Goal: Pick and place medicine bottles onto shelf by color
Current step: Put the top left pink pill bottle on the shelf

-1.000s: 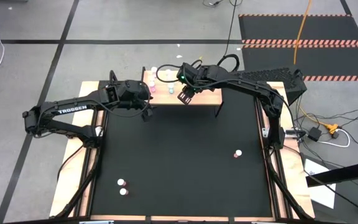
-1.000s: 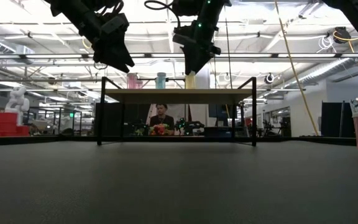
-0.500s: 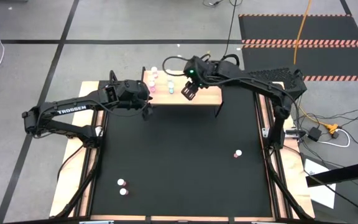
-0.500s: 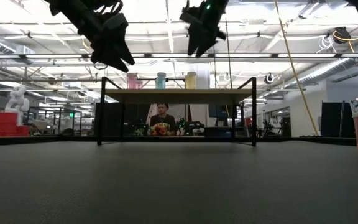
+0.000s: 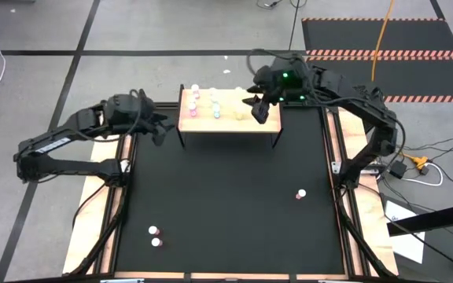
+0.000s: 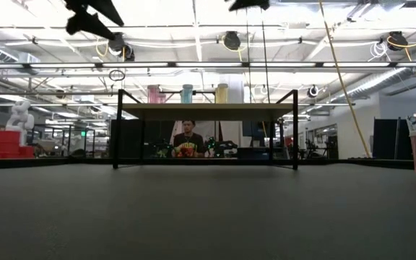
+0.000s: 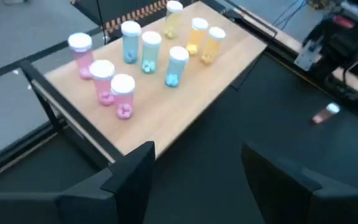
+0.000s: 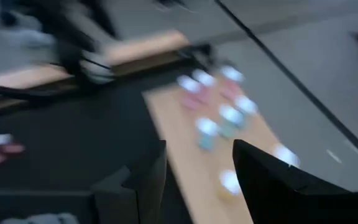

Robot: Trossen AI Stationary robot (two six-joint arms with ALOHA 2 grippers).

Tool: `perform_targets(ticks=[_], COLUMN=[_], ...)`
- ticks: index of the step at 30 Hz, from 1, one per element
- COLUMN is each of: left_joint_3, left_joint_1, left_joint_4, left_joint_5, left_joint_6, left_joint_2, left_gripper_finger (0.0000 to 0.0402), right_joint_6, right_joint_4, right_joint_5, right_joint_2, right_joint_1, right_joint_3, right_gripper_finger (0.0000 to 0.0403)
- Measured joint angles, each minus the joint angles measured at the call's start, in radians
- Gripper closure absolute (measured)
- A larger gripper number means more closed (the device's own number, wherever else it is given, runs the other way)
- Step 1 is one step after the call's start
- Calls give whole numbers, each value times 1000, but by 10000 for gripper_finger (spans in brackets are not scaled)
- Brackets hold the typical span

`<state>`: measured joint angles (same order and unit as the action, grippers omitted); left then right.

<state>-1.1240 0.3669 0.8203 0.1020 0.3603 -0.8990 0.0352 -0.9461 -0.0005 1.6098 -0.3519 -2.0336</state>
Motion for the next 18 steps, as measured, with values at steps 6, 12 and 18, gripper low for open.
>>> perform_targets(ticks=[6,12,18], left_joint_3=[30,105,230], left_joint_1=[-142,-401,-613], left_joint_4=[143,299,263], left_joint_5=[-117,-366,-364], left_joint_6=[182,350,348], left_joint_2=[30,31,34], left_gripper_finger=[161,161,161], right_joint_6=[25,154,218], right_joint_4=[305,699,923], right_joint_5=[-296,-316,-7], right_joint_2=[-58,-76,-53], right_joint_1=[19,156,361], right_joint_3=[249,523,584], right_gripper_finger=[225,226,242])
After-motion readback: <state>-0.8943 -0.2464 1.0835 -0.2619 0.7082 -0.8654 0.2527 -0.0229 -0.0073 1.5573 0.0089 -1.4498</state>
